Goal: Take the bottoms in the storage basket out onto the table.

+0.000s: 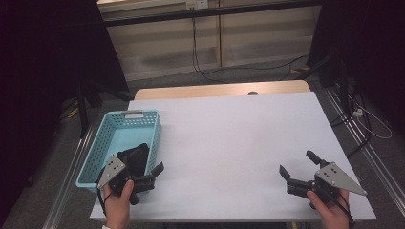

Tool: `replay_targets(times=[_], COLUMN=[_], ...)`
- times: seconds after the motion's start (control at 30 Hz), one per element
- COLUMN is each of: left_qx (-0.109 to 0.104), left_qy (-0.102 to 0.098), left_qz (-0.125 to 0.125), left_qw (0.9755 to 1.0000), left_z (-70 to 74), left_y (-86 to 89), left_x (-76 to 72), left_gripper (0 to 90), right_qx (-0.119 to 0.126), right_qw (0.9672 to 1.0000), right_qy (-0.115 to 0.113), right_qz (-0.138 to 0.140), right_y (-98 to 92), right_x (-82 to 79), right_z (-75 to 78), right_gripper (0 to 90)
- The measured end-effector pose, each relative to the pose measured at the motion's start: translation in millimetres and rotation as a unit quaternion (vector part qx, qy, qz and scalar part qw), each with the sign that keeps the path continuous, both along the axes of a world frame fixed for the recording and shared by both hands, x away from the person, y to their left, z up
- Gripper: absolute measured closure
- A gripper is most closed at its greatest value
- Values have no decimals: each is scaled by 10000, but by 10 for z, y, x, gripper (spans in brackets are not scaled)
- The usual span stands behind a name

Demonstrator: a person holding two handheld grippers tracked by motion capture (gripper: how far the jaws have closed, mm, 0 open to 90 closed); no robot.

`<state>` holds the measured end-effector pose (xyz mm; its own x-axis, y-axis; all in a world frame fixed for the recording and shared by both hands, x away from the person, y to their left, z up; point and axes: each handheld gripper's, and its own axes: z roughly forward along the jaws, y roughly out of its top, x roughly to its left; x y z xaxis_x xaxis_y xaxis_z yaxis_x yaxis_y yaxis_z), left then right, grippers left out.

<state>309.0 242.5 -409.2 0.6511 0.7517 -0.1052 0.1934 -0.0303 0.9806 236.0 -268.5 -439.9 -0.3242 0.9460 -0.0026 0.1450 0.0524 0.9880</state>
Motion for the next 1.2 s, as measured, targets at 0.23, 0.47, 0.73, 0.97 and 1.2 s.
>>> replay_targets(times=[0.23,0.47,0.73,0.97,1.2], left_qx=[-14,-38,-46,-57,-32], left_qy=[48,91,194,157,204], left_qz=[-19,-73,-163,-244,-369], left_qw=[10000,9999,9997,9996,9991], left_z=[31,101,138,301,400], left_y=[8,11,-3,78,53], left_x=[-6,-16,-31,-28,32], left_gripper=[25,24,23,23,23], right_qx=[-20,11,9,-28,-39], right_qw=[10000,9999,9999,9998,9999], right_qy=[-43,5,37,90,96], right_qz=[77,139,162,168,116], right_y=[9,7,9,5,-19], right_x=[13,31,68,76,33], right_z=[29,13,5,-3,20], right_gripper=[10,10,10,10,10])
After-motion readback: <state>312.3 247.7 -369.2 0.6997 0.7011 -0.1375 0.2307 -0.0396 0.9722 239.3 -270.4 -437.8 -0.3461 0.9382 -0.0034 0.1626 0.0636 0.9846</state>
